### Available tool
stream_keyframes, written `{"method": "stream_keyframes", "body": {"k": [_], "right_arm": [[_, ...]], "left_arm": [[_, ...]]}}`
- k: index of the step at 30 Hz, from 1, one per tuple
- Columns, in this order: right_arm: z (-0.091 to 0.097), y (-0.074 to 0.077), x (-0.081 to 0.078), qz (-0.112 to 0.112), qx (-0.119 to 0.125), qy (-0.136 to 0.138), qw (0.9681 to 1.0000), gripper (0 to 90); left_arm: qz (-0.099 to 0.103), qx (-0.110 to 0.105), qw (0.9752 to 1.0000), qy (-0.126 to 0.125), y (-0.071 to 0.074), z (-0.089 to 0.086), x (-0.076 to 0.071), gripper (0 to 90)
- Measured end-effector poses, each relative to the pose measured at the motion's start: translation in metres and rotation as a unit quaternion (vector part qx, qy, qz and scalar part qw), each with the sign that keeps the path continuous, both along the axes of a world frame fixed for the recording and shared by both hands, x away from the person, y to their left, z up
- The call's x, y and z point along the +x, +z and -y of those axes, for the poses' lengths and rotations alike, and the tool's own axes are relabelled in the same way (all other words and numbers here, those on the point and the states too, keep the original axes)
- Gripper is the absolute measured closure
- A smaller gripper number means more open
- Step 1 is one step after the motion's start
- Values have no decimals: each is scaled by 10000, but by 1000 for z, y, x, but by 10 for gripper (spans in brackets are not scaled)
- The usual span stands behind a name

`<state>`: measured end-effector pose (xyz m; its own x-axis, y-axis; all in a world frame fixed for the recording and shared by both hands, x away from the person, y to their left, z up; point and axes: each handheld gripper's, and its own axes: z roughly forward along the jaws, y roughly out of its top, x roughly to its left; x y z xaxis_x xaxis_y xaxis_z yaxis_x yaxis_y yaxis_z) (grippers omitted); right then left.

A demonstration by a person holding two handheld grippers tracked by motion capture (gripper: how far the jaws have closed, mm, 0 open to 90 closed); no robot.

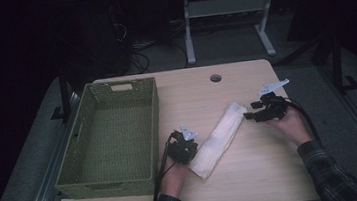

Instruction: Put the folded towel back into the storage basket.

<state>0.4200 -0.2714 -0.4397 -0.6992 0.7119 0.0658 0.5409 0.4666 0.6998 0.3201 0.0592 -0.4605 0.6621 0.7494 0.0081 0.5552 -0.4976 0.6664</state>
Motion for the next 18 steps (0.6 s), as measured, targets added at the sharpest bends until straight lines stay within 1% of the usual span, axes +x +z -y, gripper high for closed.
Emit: {"method": "stream_keyframes", "body": {"k": [2,4,6,7,9,10,12,14,16,17,18], "right_arm": [[1,1,0,47,15,23,10000,369],[1,1,0,72,48,26,10000,357],[0,0,1,35,15,0,10000,340],[0,-1,1,46,-11,2,10000,328],[0,-2,1,81,-33,-26,10000,296],[0,-2,1,94,-4,-53,9999,285],[0,-3,1,122,-23,-43,9999,275],[1,-5,2,81,-26,-75,9999,272],[1,-6,2,77,-10,-101,9999,271],[2,-7,2,94,-14,-77,9999,271],[2,-7,2,73,-26,-78,9999,271]], "left_arm": [[-86,55,9999,-85,-1,1,-1,895],[-114,65,9998,-165,-2,1,-3,895],[-128,14,9996,-255,-2,2,-7,895],[-134,-54,9995,-287,-3,2,-9,894],[-158,-113,9991,-384,-3,3,-14,895],[-151,-132,9990,-409,-3,3,-16,894],[-198,-204,9984,-498,-4,5,-22,894],[-226,-240,9976,-605,-3,8,-29,894],[-259,-327,9969,-663,-3,10,-35,894],[-237,-328,9964,-752,-2,12,-38,894],[-249,-361,9959,-786,-2,14,-41,894]]}}
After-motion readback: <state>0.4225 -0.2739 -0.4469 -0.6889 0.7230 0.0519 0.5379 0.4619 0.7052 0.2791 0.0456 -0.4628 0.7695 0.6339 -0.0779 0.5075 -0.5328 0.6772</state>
